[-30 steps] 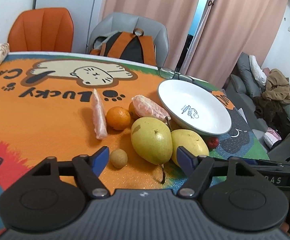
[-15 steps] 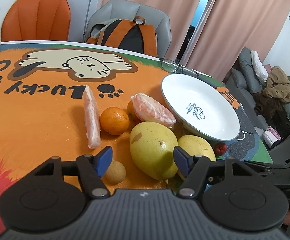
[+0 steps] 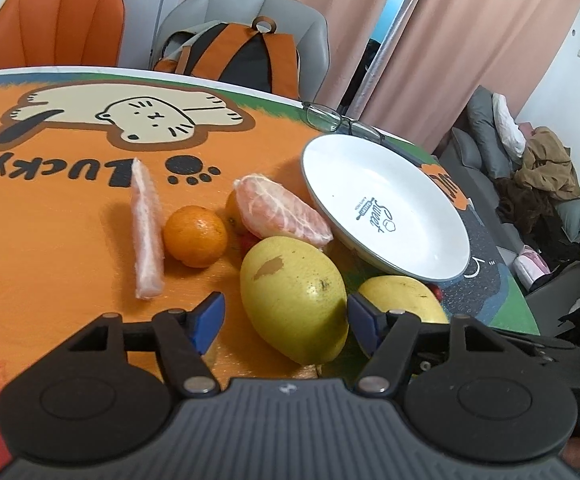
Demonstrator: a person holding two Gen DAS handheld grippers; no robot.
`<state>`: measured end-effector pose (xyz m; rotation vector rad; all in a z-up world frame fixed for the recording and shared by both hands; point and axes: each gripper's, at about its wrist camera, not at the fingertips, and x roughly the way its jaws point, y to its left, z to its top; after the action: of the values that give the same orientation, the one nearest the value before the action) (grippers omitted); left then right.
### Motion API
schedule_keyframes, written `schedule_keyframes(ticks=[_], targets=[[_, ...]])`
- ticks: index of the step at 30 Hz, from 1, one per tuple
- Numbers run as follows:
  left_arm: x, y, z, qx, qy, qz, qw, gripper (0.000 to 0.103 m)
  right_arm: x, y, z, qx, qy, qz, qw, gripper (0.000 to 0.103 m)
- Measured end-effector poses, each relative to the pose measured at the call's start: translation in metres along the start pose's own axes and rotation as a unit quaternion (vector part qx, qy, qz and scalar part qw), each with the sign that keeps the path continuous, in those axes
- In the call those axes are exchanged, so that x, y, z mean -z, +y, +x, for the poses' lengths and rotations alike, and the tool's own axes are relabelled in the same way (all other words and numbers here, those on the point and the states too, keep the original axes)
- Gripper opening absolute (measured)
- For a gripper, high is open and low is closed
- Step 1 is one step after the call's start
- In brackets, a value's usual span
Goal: Organize fruits
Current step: 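Close the right tool on a yellow pear while the left tool grasps the other pear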
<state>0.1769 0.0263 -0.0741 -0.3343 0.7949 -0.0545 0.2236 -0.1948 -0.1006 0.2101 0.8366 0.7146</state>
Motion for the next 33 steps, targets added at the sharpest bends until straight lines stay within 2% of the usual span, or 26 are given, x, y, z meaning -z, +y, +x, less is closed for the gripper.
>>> schedule_keyframes(ticks=[12, 14, 33], targets=[[0.003, -0.006, 0.014, -0.013, 0.012, -0.001, 0.9998, 0.067, 0.004, -0.011, -0.02, 0.013, -0.021, 0.009, 1.0, 0.062], [0.006, -0.005, 0.018, -0.016, 0.016, -0.005, 0.9997, 0.062, 0.004, -0.013, -0.023, 0.013, -0.024, 0.011, 1.0, 0.062], [0.003, -0.015, -0.017, -0.016, -0.016, -0.001, 0.9997, 0.061, -0.008, -0.013, -0.045, -0.001, -0.064, 0.016, 0.998, 0.061]])
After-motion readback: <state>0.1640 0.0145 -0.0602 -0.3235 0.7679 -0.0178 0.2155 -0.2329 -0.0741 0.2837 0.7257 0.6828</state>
